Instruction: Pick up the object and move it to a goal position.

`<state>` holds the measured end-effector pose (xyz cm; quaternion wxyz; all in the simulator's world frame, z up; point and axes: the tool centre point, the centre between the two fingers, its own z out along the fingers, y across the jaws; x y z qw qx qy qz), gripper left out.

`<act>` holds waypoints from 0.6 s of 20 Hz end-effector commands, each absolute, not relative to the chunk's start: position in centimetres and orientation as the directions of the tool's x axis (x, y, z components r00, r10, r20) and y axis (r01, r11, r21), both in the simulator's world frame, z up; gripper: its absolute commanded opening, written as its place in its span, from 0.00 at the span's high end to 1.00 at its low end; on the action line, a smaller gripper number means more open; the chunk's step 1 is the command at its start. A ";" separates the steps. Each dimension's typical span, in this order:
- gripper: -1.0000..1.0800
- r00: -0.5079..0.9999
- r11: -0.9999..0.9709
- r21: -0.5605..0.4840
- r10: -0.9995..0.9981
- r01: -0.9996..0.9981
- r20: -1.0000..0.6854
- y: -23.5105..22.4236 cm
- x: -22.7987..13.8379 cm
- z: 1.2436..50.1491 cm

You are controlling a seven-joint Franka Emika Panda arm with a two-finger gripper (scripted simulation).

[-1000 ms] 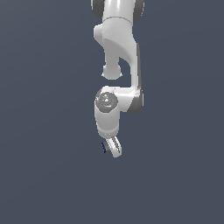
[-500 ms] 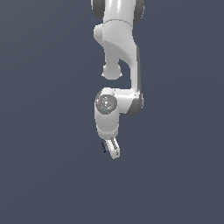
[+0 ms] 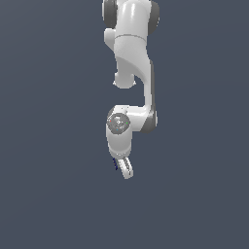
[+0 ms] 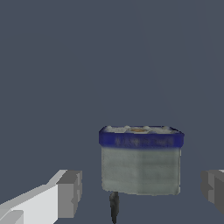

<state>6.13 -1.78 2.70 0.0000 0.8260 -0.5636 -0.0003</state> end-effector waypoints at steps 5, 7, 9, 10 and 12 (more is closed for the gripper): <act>0.04 0.363 -0.363 0.000 -0.932 -0.932 0.000 -1.8 6.2 1.2; 1.00 0.364 -0.364 0.000 -0.931 -0.931 0.000 -1.8 6.3 1.3; 1.00 0.364 -0.364 0.000 -0.931 -0.931 0.000 -1.8 6.3 1.3; 1.00 0.364 -0.364 0.000 -0.931 -0.931 0.000 -1.8 6.3 1.3; 1.00 0.364 -0.364 0.000 -0.931 -0.931 0.000 -1.8 6.3 1.3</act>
